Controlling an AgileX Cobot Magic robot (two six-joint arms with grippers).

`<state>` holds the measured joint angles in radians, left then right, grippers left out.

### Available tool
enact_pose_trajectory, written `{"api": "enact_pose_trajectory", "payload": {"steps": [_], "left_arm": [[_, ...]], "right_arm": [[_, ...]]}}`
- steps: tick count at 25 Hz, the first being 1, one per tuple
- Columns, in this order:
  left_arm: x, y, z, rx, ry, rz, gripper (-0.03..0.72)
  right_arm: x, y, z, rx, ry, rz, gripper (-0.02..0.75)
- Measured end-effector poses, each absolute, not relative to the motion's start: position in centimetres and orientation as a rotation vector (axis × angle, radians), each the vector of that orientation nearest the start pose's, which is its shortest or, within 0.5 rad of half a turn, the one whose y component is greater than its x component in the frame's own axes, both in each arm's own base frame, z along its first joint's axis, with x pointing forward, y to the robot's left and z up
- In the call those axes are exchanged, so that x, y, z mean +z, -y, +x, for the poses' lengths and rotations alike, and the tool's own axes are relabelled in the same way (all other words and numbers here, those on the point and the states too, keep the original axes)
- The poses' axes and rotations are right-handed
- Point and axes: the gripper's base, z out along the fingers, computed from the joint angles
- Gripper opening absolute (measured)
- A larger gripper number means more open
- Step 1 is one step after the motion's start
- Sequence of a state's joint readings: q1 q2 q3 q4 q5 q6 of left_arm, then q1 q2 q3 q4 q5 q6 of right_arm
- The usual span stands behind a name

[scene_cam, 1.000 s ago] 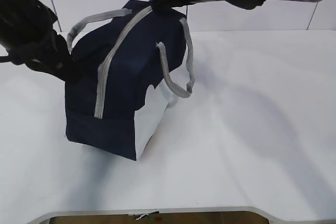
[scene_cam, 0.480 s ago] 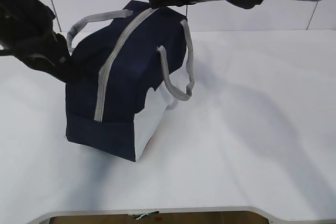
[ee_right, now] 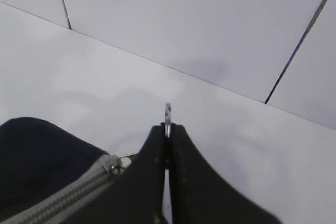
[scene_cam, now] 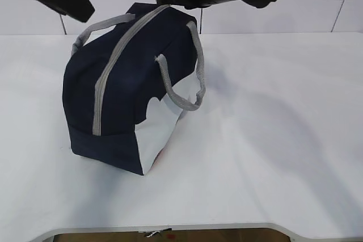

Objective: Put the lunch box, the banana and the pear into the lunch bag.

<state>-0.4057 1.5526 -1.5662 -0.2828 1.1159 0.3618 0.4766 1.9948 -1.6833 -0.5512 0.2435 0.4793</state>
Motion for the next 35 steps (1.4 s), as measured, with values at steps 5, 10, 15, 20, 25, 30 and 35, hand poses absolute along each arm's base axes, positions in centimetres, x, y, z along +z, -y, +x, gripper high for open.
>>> {"api": "enact_pose_trajectory", "payload": {"steps": [5,10,15,20,25,30,35], "left_arm": [[37.5,14.8,32.1,-0.368,-2.383,0.827,0.375],[35.3,16.1,35.7,-0.432,-2.386,0.78,0.371],[34.1,17.7,38.2,-0.538,-2.362,0.762,0.37],[33.2,18.5,40.2,-0.539,-2.341,0.742,0.37],[32.5,18.7,41.1,-0.536,-2.334,0.731,0.37],[31.0,19.0,41.7,-0.539,-2.364,0.73,0.354],[30.9,18.9,41.8,-0.518,-2.343,0.778,0.072]], "right_arm": [[29.1,-21.1,43.4,0.168,-1.974,-0.418,0.017],[29.1,-21.1,43.3,0.177,-1.981,-0.407,0.017],[29.1,-21.1,43.3,0.176,-1.983,-0.406,0.017],[29.0,-21.1,43.3,0.176,-1.985,-0.405,0.017],[29.0,-21.1,43.3,0.176,-1.986,-0.404,0.017],[29.0,-21.1,43.3,0.176,-1.986,-0.404,0.017],[29.0,-21.1,43.3,0.177,-1.986,-0.405,0.017]]}}
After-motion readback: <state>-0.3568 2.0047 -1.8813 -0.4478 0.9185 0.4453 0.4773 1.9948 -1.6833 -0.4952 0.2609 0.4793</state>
